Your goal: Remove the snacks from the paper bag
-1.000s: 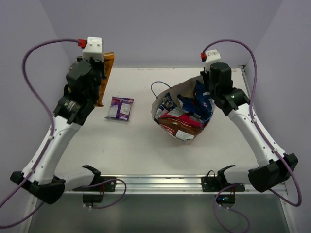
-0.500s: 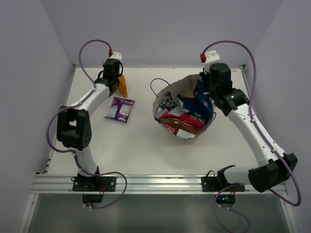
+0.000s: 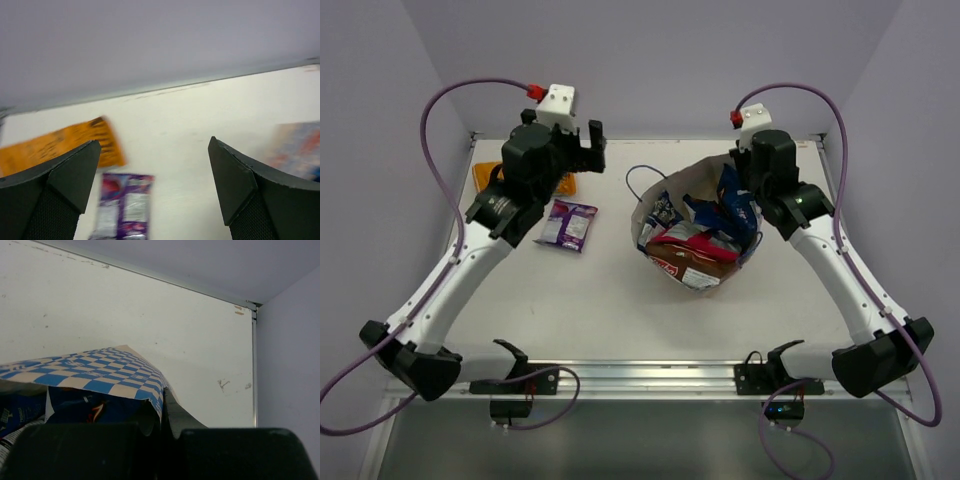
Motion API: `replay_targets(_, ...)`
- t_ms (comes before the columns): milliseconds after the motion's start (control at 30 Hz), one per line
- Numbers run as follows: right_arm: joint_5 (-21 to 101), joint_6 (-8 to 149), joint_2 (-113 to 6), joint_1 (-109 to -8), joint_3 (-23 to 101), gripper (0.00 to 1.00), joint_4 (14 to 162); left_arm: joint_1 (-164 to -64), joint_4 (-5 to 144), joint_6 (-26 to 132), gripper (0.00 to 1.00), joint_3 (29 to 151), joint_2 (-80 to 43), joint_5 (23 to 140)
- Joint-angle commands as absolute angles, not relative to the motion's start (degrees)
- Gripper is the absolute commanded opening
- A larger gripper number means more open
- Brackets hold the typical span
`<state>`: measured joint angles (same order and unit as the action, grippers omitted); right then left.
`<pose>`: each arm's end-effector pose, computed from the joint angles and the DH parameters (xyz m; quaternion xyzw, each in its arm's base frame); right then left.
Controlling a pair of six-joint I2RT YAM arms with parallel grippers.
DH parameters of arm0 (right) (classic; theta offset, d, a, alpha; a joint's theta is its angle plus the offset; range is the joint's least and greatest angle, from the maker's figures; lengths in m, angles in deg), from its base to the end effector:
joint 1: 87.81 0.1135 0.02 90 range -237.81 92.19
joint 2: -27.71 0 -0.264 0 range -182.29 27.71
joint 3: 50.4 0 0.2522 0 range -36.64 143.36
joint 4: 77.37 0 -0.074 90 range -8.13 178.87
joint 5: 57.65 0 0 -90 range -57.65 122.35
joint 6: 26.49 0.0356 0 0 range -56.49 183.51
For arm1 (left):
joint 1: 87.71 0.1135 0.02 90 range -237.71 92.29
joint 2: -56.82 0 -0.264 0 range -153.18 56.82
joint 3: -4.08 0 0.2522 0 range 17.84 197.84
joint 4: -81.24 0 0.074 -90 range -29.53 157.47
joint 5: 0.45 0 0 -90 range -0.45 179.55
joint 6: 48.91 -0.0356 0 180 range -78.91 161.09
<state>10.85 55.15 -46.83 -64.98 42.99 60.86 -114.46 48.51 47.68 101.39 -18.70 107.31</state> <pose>0.2695 0.0993 0.4077 -0.1209 0.8164 -0.0859 0.5581 0.2675 -0.1227 0.4423 0.0366 0.7675 -0.0663 0.6366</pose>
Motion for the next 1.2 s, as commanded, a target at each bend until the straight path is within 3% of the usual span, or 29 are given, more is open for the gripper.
replay_targets(0,10.4,54.4,-44.2,-63.9,47.3,0.0,64.8,-123.3,43.5,55.1,0.95,104.1,-16.6,99.3)
replay_targets(233,8.9,54.1,-44.9,-63.3,48.1,0.0,65.0,-142.7,39.2,64.9,0.89,109.2,-22.4,107.7)
replay_targets(467,8.3,54.5,-44.9,-63.3,47.0,0.0,65.4,-148.5,32.2,71.3,0.76,112.2,-30.2,116.9)
replay_targets(600,8.1,54.6,-44.6,-63.3,46.0,0.0,66.0,-148.6,30.7,73.1,0.75,109.7,-31.0,121.3)
replay_targets(967,8.0,54.5,-43.7,-63.3,44.3,0.0,66.7,-148.5,25.3,64.7,0.9,115.8,-20.7,140.7)
replay_targets(1067,7.8,54.5,-43.8,-63.4,44.3,0.0,66.6,-148.5,25.7,64.2,0.89,117.0,-19.1,133.8)
replay_targets(1167,7.7,54.3,-43.8,-63.3,44.4,0.0,66.5,-149.7,29.0,64.5,0.87,115.5,-18.7,117.7)
